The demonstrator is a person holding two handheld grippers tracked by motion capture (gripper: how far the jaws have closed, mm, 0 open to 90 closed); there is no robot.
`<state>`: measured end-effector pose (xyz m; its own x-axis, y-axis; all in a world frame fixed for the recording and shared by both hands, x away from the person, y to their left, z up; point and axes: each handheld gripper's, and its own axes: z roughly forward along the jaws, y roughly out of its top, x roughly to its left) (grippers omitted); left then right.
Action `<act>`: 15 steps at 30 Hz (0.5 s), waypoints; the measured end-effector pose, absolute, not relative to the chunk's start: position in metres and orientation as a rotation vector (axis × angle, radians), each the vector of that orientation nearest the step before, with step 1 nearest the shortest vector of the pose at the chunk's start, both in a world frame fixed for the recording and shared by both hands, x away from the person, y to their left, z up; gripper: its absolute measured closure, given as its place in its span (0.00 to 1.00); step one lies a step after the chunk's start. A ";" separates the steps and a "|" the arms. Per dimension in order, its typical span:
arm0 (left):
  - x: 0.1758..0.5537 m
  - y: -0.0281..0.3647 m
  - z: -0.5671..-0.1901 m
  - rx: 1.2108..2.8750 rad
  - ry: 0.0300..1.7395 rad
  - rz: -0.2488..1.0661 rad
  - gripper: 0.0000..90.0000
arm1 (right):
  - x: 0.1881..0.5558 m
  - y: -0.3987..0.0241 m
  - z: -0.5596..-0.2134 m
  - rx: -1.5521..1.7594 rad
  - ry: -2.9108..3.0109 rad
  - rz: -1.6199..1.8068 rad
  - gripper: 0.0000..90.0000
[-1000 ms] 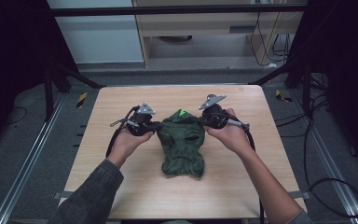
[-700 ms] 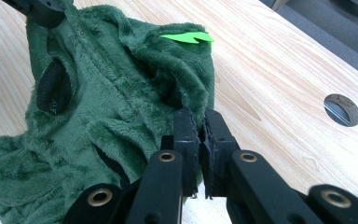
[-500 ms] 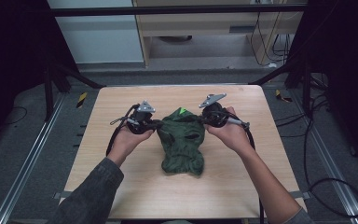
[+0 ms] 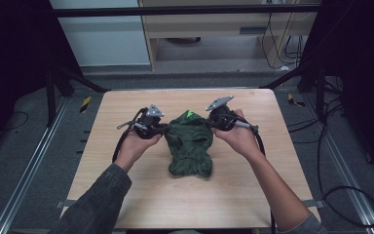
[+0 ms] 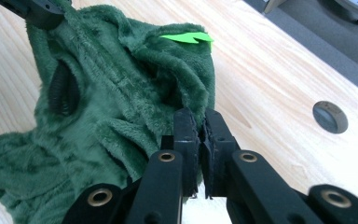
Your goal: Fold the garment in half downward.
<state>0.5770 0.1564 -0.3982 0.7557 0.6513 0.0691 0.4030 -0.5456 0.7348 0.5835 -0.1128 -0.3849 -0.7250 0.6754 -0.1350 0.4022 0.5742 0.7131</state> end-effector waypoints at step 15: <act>0.556 0.153 -0.410 2.240 0.744 0.425 0.90 | 0.554 -0.119 -0.401 0.844 2.412 0.959 0.94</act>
